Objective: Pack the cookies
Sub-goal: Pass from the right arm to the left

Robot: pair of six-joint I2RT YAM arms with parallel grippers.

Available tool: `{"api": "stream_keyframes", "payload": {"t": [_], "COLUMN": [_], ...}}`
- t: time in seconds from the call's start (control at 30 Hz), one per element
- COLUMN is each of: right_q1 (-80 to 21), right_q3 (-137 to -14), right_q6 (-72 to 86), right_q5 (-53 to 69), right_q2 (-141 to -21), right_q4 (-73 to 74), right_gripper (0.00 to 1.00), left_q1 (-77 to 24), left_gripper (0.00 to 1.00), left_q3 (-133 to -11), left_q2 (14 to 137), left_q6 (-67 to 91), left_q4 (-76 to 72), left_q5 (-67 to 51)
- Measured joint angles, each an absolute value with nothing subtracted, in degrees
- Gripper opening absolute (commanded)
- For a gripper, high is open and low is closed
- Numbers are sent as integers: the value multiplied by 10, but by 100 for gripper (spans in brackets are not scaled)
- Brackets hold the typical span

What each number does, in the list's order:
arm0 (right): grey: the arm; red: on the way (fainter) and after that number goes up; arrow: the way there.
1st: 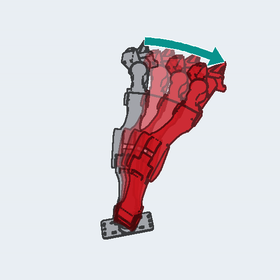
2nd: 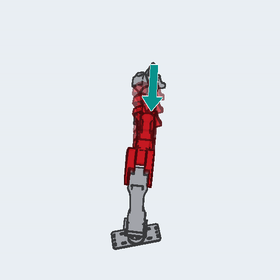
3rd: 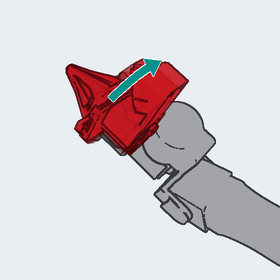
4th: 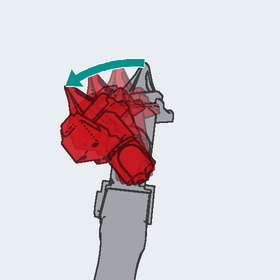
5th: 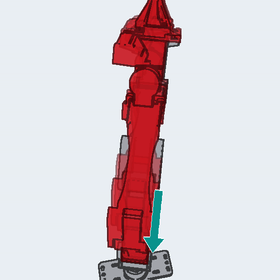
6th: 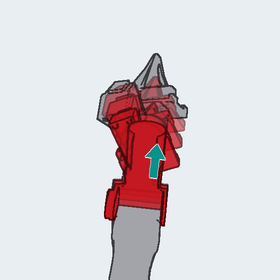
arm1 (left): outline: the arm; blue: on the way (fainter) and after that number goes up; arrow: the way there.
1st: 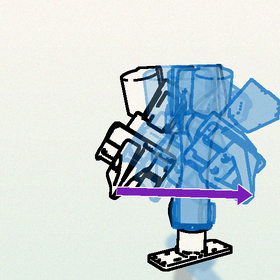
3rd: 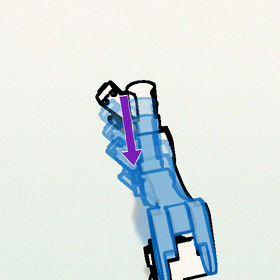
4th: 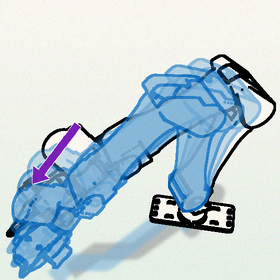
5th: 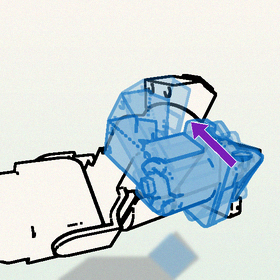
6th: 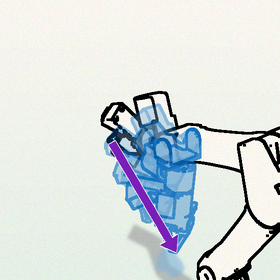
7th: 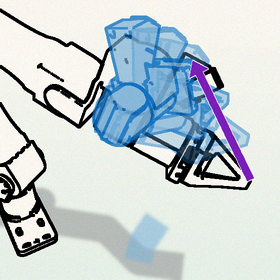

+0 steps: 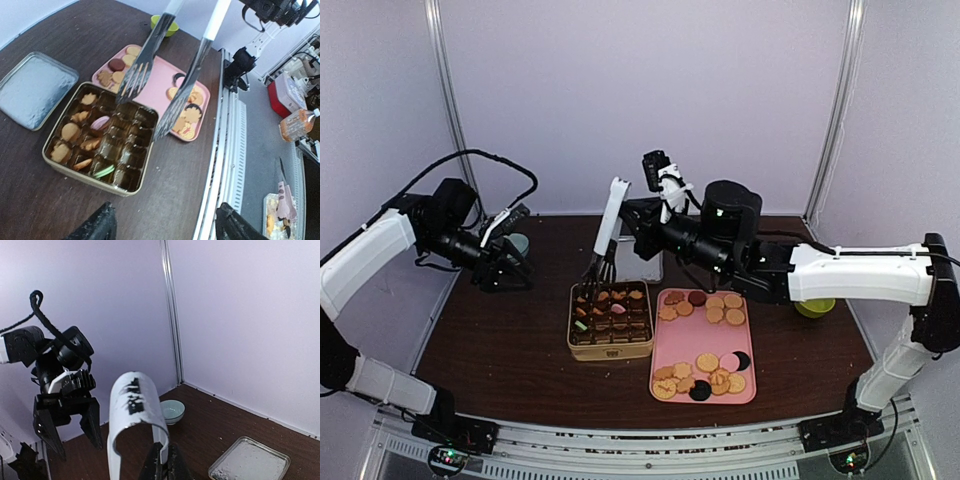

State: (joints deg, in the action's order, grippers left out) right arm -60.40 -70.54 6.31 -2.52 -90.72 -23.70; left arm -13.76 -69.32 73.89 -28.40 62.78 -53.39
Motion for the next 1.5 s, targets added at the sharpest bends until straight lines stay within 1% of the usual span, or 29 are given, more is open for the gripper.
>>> {"api": "stream_keyframes", "payload": {"t": [0.07,0.17,0.27,0.43,0.5,0.6,0.63,0.73,0.8,0.87,1.0,1.1,1.13,1.2,1.23,1.27,1.3,1.33,1.43,1.5], "right_q1": [-610,-620,-627,-634,-635,-637,-639,-639,-640,-640,-640,-640,-640,-640,-640,-640,-638,-632,-630,-625], "right_q3": [-695,-685,-682,-682,-682,-691,-695,-703,-703,-703,-714,-721,-721,-722,-722,-724,-726,-727,-727,-726], "right_q6": [83,113,135,155,158,159,158,152,147,145,145,150,151,153,154,157,159,164,174,189], "right_q5": [-25,-24,-19,-13,-12,-13,-13,-13,-16,-16,-13,-8,-8,-5,-3,-5,-6,-4,7,20], "right_q2": [-895,-888,-888,-888,-889,-896,-900,-905,-905,-905,-910,-916,-917,-920,-922,-924,-925,-926,-926,-926], "right_q4": [-261,-298,-322,-348,-354,-356,-356,-353,-351,-347,-342,-343,-343,-343,-343,-340,-338,-337,-337,-338], "right_gripper": [0,0,0,0,0,0,0,0,0,0,0,0,0,0,0,2,8,19,33,44], "left_q1": [-168,-196,-201,-218,-225,-227,-227,-227,-227,-227,-229,-229,-229,-230,-230,-230,-232,-236,-237,-237], "left_gripper": [60,56,54,41,38,38,39,51,50,43,21,17,14,3,0,0,0,0,0,0], "left_q3": [-704,-708,-701,-689,-685,-681,-679,-671,-668,-667,-665,-666,-667,-667,-668,-668,-670,-674,-682,-682], "left_q2": [739,739,736,735,735,734,733,725,720,719,721,733,739,748,750,751,749,747,747,747], "left_q6": [-261,-220,-180,-143,-136,-130,-129,-128,-134,-141,-157,-180,-187,-199,-206,-221,-231,-235,-242,-246], "left_q4": [610,576,537,505,500,494,493,493,498,501,510,527,533,546,551,552,553,555,559,562], "left_q5": [-550,-574,-593,-619,-632,-649,-654,-665,-671,-675,-682,-686,-686,-686,-687,-691,-696,-696,-693,-692]}}
